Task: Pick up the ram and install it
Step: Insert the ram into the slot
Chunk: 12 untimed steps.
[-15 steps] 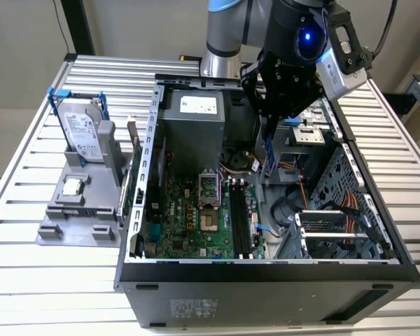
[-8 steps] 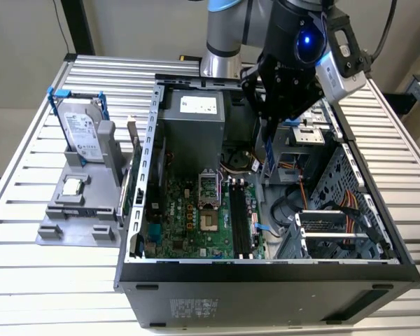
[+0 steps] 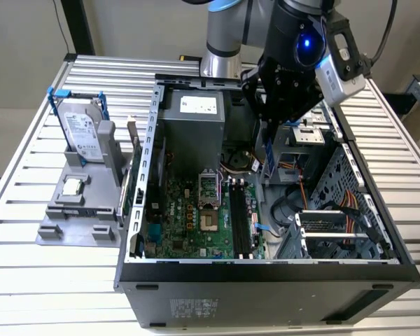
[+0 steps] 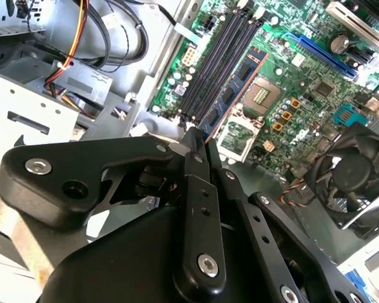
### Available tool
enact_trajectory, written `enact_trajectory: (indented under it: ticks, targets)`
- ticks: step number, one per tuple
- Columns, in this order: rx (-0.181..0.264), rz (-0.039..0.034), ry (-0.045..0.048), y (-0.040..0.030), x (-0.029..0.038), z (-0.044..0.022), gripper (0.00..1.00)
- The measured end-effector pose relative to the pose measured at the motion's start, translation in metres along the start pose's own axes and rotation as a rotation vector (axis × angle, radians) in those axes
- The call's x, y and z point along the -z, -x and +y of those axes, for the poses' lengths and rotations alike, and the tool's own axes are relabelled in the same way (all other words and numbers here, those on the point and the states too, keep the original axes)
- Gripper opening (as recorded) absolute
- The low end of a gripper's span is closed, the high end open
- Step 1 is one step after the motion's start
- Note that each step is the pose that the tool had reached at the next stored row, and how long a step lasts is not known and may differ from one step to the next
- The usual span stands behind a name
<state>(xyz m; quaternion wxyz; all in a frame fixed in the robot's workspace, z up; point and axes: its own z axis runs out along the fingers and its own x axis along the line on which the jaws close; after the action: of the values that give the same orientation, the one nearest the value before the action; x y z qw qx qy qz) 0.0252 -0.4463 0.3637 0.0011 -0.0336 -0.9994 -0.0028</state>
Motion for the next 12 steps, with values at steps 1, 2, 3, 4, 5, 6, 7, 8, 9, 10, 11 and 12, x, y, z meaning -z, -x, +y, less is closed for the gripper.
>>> enact_trajectory:
  ticks: [1,2,3,4,5,6,7,8,9,10,11,12]
  targets:
    - [-0.001,-0.0001,-0.0004,0.0002,-0.0004,0.0000,0.00]
    - [-0.002,-0.0001,-0.0007,0.0003,-0.0007,0.0000,0.00]
    - [-0.002,-0.0001,-0.0013,0.0003,-0.0011,0.0000,0.00]
    - [-0.002,-0.0001,-0.0016,0.0004,-0.0015,0.0000,0.00]
    - [-0.002,-0.0002,-0.0021,0.0004,-0.0019,0.0000,0.00]
    - [-0.002,-0.0002,-0.0026,0.0004,-0.0022,0.0000,0.00]
    - [-0.002,-0.0002,-0.0028,0.0004,-0.0026,0.0000,0.00]
    - [-0.002,-0.0002,-0.0034,0.0004,-0.0030,0.0000,0.00]
    - [-0.002,-0.0003,-0.0040,0.0005,-0.0034,0.0000,0.00]
    - [-0.002,-0.0003,-0.0046,0.0005,-0.0037,0.0000,0.00]
    - [-0.002,-0.0004,-0.0051,0.0005,-0.0041,0.0000,0.00]
    - [-0.002,-0.0004,-0.0054,0.0005,-0.0046,0.0000,0.00]
